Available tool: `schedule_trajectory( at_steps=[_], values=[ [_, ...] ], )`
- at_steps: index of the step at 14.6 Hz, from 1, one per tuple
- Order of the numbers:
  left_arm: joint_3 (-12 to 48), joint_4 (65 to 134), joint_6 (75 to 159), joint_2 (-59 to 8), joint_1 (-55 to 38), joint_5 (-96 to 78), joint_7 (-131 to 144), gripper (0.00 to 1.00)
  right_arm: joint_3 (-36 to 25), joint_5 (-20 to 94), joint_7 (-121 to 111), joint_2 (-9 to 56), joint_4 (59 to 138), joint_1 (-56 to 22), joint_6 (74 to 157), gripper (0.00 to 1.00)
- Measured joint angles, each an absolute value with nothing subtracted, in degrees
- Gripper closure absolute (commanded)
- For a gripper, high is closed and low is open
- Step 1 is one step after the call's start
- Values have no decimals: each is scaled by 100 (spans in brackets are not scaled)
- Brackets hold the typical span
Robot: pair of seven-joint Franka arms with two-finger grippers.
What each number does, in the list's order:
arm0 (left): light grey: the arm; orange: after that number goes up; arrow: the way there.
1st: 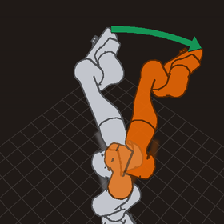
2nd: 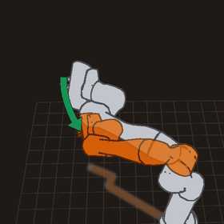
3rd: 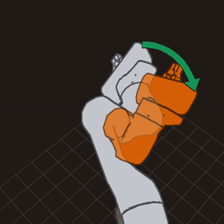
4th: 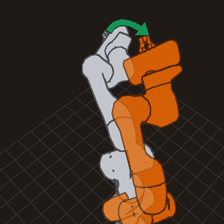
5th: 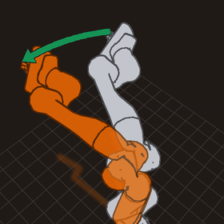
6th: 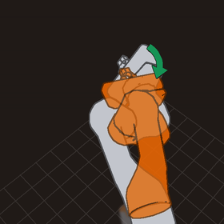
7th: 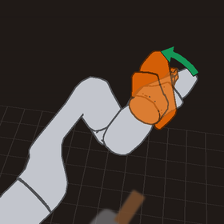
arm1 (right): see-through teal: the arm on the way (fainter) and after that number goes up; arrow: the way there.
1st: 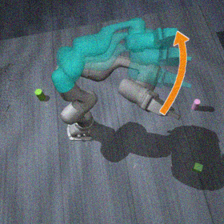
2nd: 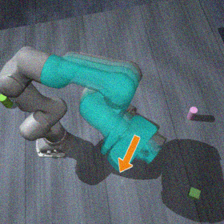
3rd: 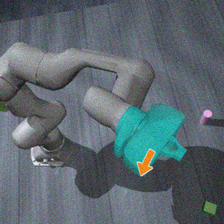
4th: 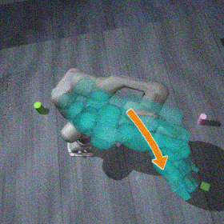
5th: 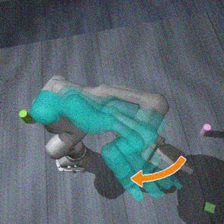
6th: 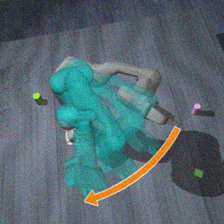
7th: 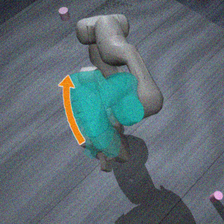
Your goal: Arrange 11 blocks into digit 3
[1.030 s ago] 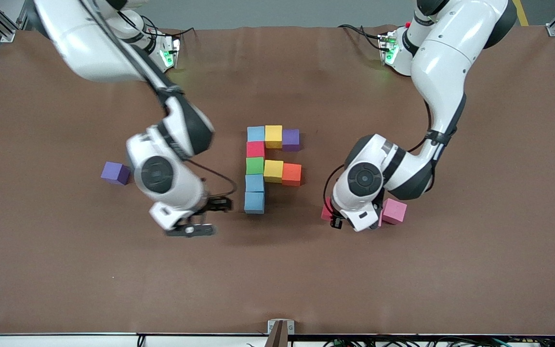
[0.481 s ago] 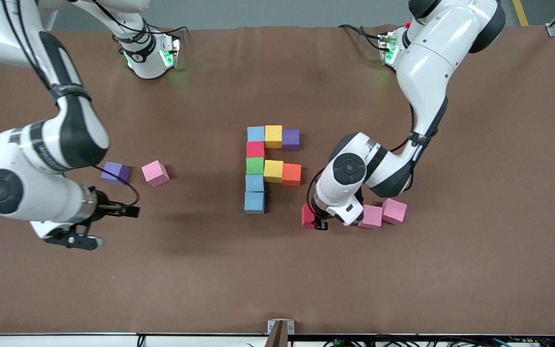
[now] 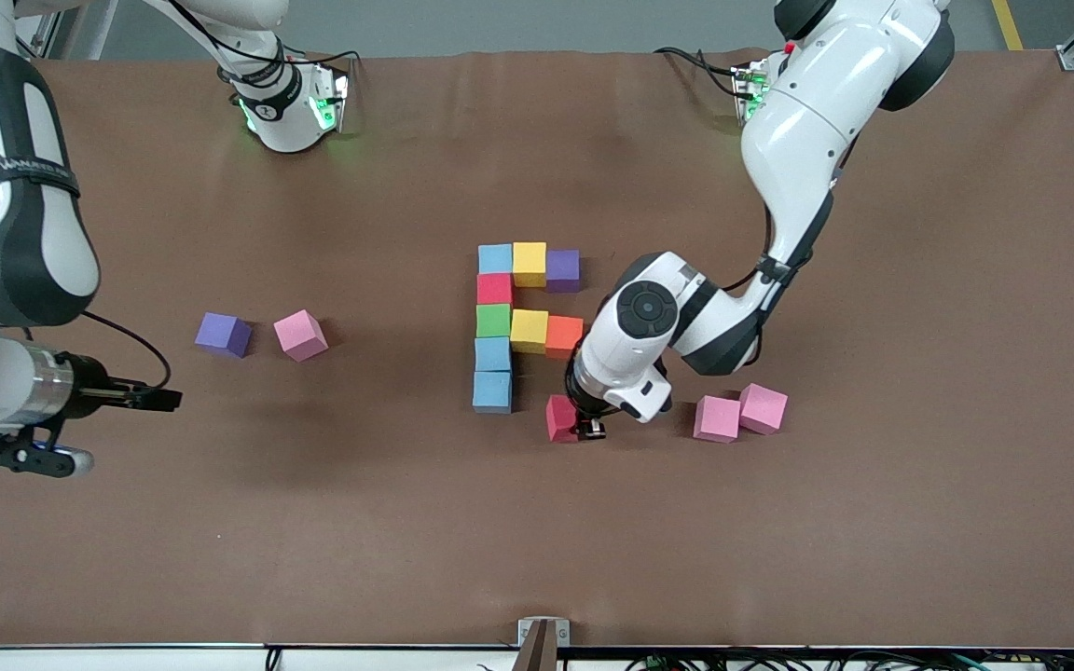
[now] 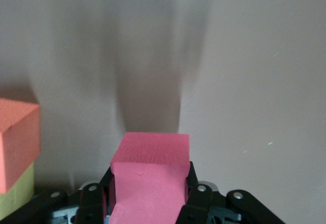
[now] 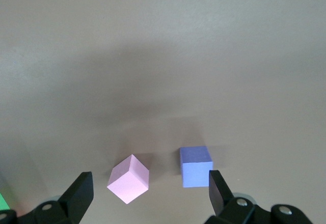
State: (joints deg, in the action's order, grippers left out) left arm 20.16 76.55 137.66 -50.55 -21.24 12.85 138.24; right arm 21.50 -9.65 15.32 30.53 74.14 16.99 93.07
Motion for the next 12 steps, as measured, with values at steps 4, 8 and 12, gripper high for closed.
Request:
schedule_trajectory(
  at_steps=[4,8,12],
  values=[
    [2016,7653,13806,-5204,-2344,1243,13841,70,2148,-1088,1286,2840,7416,1861,9277,0],
    [2015,7653,13941,-5322,-2494,1243,13841,70,2147,-1107,1162,2809,7420,1929,8956,0],
    [2014,7650,13994,-5360,-2557,1243,13841,70,2148,-1108,1150,2808,7423,1938,8942,0]
  ],
)
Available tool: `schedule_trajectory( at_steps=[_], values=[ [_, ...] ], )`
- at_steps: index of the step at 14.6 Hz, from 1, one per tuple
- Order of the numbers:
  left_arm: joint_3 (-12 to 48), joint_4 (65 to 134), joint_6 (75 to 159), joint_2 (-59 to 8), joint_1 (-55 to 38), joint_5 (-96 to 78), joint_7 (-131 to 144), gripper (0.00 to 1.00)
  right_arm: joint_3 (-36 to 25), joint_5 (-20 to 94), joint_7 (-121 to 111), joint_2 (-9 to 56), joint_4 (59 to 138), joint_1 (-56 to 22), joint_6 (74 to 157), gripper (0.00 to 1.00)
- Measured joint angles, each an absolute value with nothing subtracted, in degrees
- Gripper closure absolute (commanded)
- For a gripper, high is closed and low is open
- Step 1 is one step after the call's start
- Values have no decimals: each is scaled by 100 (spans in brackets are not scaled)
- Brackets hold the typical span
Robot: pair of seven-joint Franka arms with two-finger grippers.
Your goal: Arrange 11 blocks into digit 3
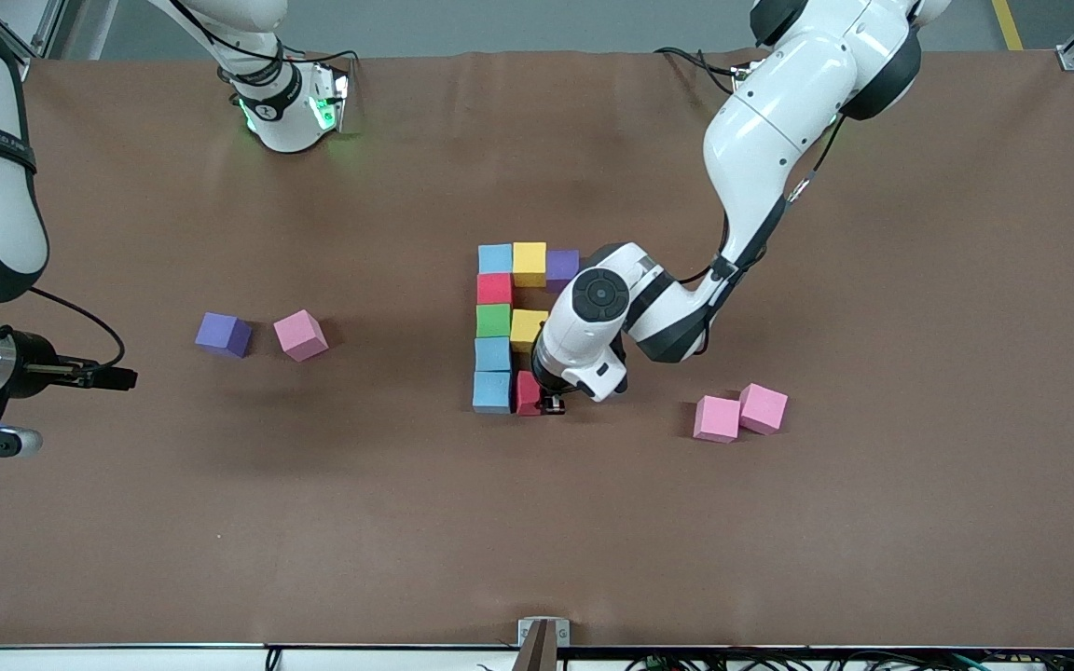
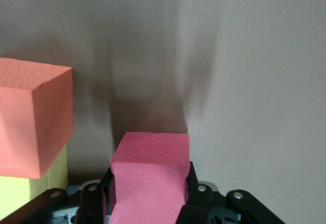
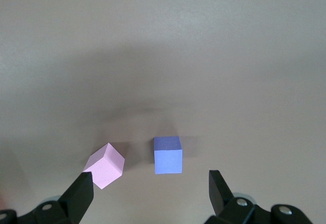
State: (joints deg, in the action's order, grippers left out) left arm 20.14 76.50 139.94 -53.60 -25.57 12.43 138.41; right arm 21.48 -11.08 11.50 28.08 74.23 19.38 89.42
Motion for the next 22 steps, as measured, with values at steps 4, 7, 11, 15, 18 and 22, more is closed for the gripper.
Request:
schedule_trajectory(
  at_steps=[4,7,11,15,18,22],
  values=[
    [2012,7647,14006,-5366,-2559,1243,13841,69,2148,-1108,1150,2809,7429,1938,8942,0],
    [2011,7647,14033,-5374,-2559,1243,13841,68,2153,-1108,1150,2809,7437,1938,8945,0],
    [2010,7648,14140,-5392,-2559,1243,13841,66,2160,-1108,1150,2809,7456,1938,8950,0],
    [2010,7647,14163,-5396,-2559,1243,13841,40,2163,-1108,1150,2809,7469,1938,8951,0],
    [1995,7648,14173,-5405,-2560,1243,13782,0,2163,-1108,1149,2809,7476,1937,8951,0],
    [1958,7641,14220,-5427,-2557,1243,13729,0,2167,-1109,1149,2809,7478,1937,8951,0]
  ],
)
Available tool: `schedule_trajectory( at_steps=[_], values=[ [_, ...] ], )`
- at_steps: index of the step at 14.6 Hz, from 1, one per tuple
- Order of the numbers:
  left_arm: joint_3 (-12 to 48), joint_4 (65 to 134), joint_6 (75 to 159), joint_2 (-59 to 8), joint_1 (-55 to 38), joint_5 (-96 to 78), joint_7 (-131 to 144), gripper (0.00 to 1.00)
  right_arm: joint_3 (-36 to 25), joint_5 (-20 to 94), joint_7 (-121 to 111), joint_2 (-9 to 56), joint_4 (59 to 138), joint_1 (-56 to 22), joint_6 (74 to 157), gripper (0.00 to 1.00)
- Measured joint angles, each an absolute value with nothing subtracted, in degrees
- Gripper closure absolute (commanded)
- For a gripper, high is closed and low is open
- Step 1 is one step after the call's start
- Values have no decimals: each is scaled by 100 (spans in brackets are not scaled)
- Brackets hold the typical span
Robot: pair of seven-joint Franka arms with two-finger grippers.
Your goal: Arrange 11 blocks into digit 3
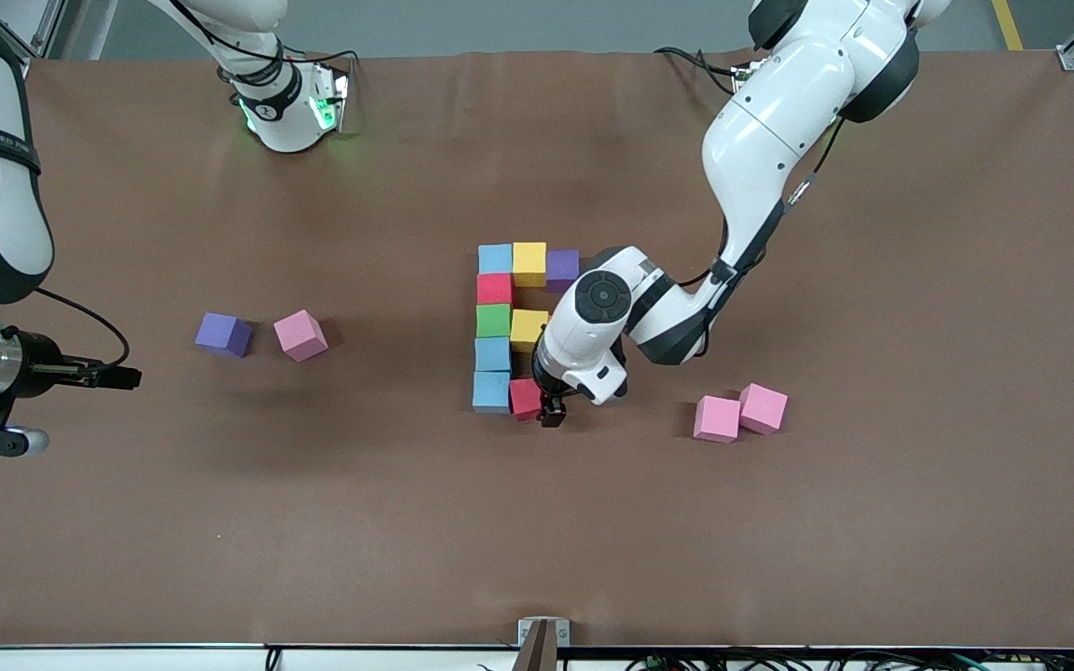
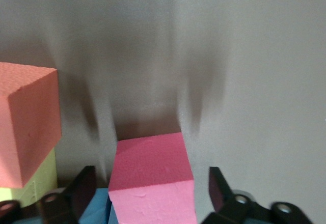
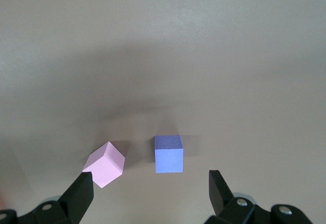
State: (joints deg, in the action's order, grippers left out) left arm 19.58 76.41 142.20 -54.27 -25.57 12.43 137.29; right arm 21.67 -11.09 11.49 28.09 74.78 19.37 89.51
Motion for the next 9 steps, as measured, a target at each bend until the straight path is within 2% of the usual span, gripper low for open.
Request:
schedule_trajectory(
  at_steps=[9],
  values=[
    [1958,7515,14172,-5350,-2558,1243,13687,0,2179,-1109,1149,2809,7485,1937,8952,0]
  ],
)
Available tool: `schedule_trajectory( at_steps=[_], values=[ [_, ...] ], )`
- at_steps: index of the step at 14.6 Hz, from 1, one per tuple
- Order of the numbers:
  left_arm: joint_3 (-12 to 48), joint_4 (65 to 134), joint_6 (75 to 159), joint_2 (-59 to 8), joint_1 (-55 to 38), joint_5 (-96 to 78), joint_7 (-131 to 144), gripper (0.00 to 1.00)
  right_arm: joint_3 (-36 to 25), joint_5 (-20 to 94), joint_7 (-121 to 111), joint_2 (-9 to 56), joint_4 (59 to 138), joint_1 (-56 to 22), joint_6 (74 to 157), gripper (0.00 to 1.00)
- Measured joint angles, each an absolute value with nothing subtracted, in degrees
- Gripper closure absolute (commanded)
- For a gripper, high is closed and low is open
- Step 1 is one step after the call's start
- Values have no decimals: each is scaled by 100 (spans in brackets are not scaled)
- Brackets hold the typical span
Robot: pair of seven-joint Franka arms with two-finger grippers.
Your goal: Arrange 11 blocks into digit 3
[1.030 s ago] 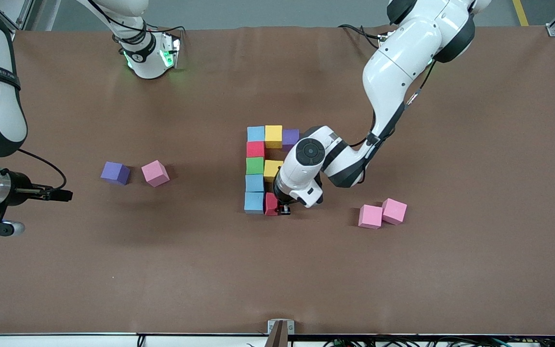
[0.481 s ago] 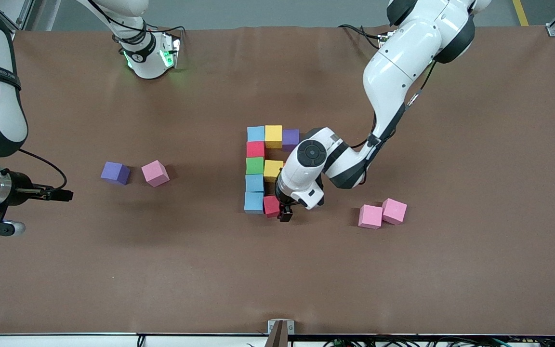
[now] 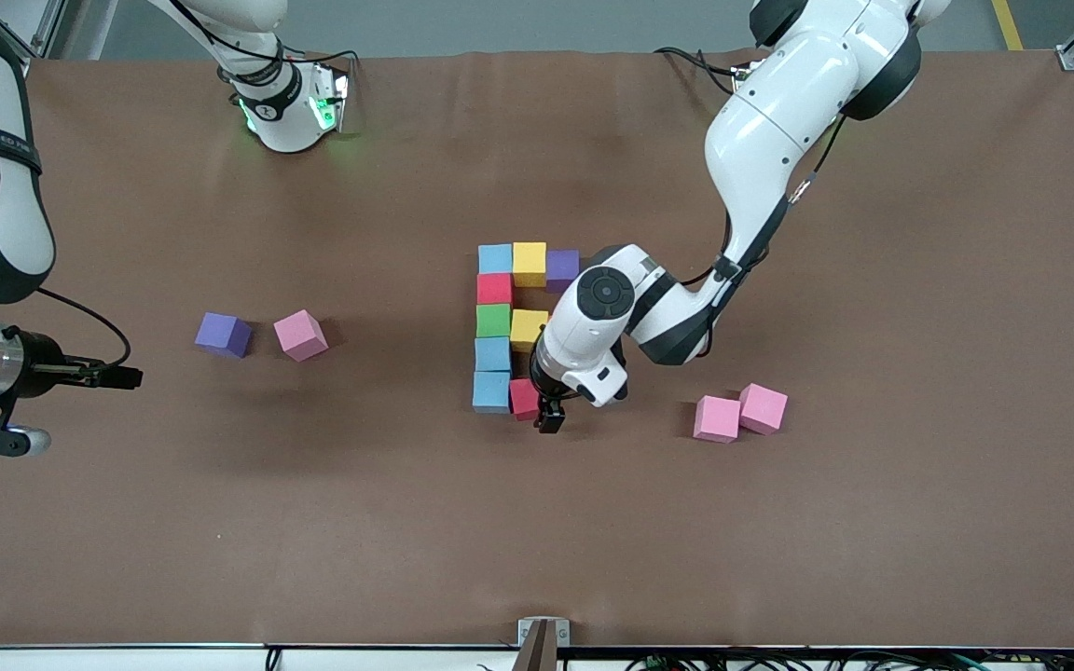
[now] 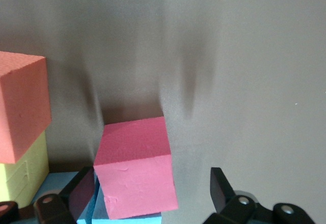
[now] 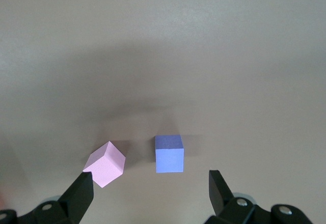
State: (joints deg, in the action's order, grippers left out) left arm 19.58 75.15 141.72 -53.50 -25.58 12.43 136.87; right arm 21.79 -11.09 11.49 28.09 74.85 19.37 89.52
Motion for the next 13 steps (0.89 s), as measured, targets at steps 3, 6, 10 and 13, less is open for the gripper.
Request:
schedule_trajectory(
  at_steps=[3,6,10,13],
  values=[
    [1959,7515,13861,-5286,-2560,1273,13654,0,2180,-1109,1149,2809,7485,1937,8952,0],
    [1967,7515,13515,-5173,-2557,1355,13491,0,2190,-1109,1149,2807,7486,1937,8952,0],
    [1958,7518,12982,-4894,-2316,1355,13018,0,2215,-1109,1148,2542,7873,1935,9229,0],
    [1963,7648,12484,-4595,-1885,1356,12493,0,2216,-1109,1149,2175,8325,1936,9380,0]
  ],
)
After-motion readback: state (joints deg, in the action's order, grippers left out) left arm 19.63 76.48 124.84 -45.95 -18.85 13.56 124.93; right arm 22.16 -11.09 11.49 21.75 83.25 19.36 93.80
